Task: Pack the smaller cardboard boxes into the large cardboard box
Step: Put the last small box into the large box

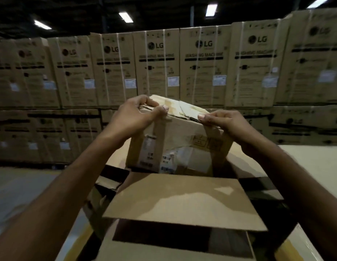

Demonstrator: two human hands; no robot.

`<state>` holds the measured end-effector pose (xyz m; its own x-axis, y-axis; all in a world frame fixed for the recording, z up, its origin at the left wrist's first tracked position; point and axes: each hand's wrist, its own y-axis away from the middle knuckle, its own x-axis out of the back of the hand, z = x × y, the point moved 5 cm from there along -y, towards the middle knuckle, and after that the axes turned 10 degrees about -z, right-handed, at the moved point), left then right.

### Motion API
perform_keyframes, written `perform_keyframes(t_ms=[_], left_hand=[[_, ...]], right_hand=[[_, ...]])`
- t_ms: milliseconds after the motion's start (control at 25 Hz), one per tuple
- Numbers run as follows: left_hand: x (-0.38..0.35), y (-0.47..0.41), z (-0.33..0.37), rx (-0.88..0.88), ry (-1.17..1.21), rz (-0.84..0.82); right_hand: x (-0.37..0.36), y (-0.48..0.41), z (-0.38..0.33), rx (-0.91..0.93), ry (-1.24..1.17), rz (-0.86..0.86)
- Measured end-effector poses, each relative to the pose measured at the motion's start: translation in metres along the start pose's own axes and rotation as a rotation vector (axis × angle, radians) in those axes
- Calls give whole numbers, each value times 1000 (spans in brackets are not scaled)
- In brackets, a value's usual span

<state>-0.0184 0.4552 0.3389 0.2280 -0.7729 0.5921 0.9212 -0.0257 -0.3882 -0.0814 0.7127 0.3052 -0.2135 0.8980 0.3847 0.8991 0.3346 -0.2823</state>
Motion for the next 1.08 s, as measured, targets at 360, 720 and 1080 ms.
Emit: perform_keyframes(t_ms=[360, 720, 1080], left_hand=[[-8, -6, -9, -44, -6, -118], [-36, -25, -69, 231, -86, -535], [-83, -27, -61, 37, -946, -865]], right_hand=[[8, 21, -31, -154, 161, 190], [-22, -17, 27, -289, 354, -19], [-46, -14, 55, -467, 1012, -627]])
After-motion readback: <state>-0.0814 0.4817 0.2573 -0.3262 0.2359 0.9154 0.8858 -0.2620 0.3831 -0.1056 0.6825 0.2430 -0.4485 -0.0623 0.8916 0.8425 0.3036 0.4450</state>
